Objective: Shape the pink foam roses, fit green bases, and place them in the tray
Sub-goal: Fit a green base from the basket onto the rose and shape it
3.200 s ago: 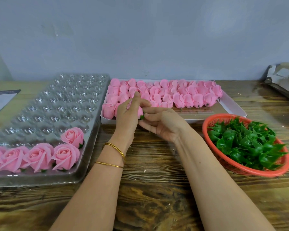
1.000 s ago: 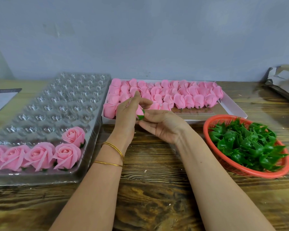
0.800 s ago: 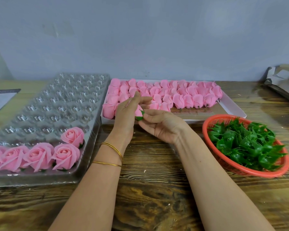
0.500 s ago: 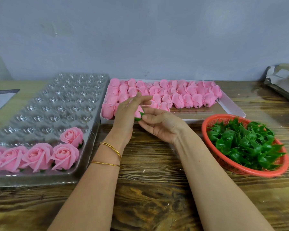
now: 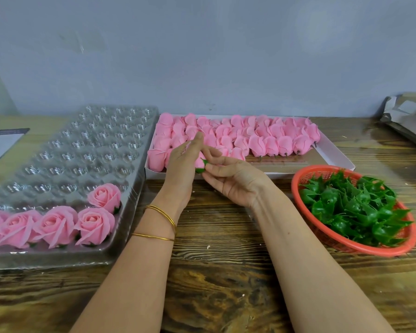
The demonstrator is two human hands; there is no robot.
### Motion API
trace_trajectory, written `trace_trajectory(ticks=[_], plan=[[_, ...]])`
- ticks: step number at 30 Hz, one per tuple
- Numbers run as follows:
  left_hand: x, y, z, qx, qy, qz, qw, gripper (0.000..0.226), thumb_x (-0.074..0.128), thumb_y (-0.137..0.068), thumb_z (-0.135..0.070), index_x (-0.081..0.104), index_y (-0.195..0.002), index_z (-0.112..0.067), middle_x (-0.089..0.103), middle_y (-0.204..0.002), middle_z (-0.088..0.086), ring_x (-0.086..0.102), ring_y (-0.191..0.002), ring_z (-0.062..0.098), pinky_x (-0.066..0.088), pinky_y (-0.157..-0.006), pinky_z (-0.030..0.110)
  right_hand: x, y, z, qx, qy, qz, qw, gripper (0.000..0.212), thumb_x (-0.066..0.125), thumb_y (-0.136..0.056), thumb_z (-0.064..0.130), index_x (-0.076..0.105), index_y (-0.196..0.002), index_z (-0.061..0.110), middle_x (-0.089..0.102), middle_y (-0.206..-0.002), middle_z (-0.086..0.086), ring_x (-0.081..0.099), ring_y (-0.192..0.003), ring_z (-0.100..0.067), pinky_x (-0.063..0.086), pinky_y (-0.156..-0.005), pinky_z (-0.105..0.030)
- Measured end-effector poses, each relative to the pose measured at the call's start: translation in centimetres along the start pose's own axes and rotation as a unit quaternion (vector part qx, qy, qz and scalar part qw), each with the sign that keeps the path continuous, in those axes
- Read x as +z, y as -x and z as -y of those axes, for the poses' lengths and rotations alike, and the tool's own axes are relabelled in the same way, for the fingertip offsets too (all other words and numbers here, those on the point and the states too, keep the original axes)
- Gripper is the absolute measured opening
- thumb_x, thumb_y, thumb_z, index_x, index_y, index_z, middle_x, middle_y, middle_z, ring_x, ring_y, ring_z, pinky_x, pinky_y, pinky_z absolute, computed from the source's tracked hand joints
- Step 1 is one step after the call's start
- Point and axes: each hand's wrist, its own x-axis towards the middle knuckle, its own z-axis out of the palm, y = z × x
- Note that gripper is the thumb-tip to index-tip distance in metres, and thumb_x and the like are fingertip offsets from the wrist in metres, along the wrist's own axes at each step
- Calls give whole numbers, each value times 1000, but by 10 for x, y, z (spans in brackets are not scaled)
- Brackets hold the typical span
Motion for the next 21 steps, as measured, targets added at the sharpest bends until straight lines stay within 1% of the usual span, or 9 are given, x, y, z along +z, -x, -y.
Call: trace_trajectory(ticks=[3, 5, 6, 8, 9, 12, 17, 19, 21], plan=[[1, 0, 0, 8, 3, -8, 1000, 49, 52, -92, -48, 58, -49, -26, 74, -80, 1, 70, -84, 12, 49, -83, 39, 2, 1, 0, 18, -3, 4, 1000, 19, 52, -90, -12, 66, -98, -2, 74, -80, 1, 71, -75, -11, 58, -80, -22], [1, 1, -1, 10, 16, -10, 1000, 51, 52, -94, -45, 58, -48, -25, 72, -74, -1, 68, -77, 10, 50, -80, 35, 2, 1, 1, 20, -23, -2, 1000, 19, 53, -91, -10, 68, -93, 1, 74, -84, 1, 71, -78, -13, 57, -82, -25], [1, 0, -1, 11, 24, -10, 1000, 52, 51, -96, -42, 58, -47, -25, 71, -71, -2, 67, -73, 9, 50, -79, 34, 2, 1, 1, 22, -32, -1, 999, 19, 53, -92, -8, 69, -95, 2, 75, -87, 0, 71, -81, -15, 57, -83, -27], [0, 0, -2, 10, 35, -15, 999, 56, 50, -100, -37, 57, -46, -25, 69, -67, -2, 64, -68, 8, 49, -75, 31, 3, 2, 2, 35, -25, -1, 999, 18, 52, -94, -4, 68, -98, 4, 74, -85, -5, 69, -84, -21, 57, -81, -27], [0, 0, -1, 10, 35, -19, 999, 57, 50, -100, -35, 56, -45, -25, 69, -66, -1, 64, -67, 8, 49, -74, 29, 3, 3, 2, 45, -11, -5, 999, 16, 52, -95, -1, 67, -98, 4, 72, -81, -9, 68, -82, -23, 59, -77, -27], [1, 0, -2, 10, 32, -27, 999, 58, 49, -101, -34, 54, -44, -24, 68, -65, 0, 62, -67, 8, 50, -74, 28, 4, 5, 3, 73, 31, -12, 997, 13, 53, -96, 6, 65, -92, 4, 70, -76, -16, 71, -67, -21, 61, -66, -25], [-1, 2, -2, 9, 18, 1, 1000, 52, 52, -97, -41, 58, -48, -24, 69, -70, 1, 64, -73, 10, 49, -81, 30, 3, 5, 2, 65, 41, -22, 997, 12, 55, -96, 7, 66, -89, 6, 69, -73, -13, 70, -66, -19, 59, -67, -25], [-1, 2, -2, 11, 9, 5, 1000, 47, 52, -95, -44, 68, -57, -24, 72, -77, 2, 67, -80, 11, 50, -83, 30, 3, 5, 2, 61, 41, -25, 997, 13, 55, -95, 5, 65, -87, 4, 69, -72, -12, 71, -65, -18, 59, -66, -24], [-2, 3, -3, 7, -4, 8, 1000, 40, 51, -93, -49, 78, -73, -26, 75, -90, 0, 69, -89, 12, 51, -83, 30, 2, 5, 2, 60, 40, -22, 997, 13, 54, -95, 3, 65, -89, 3, 70, -74, -12, 71, -66, -18, 59, -66, -24]])
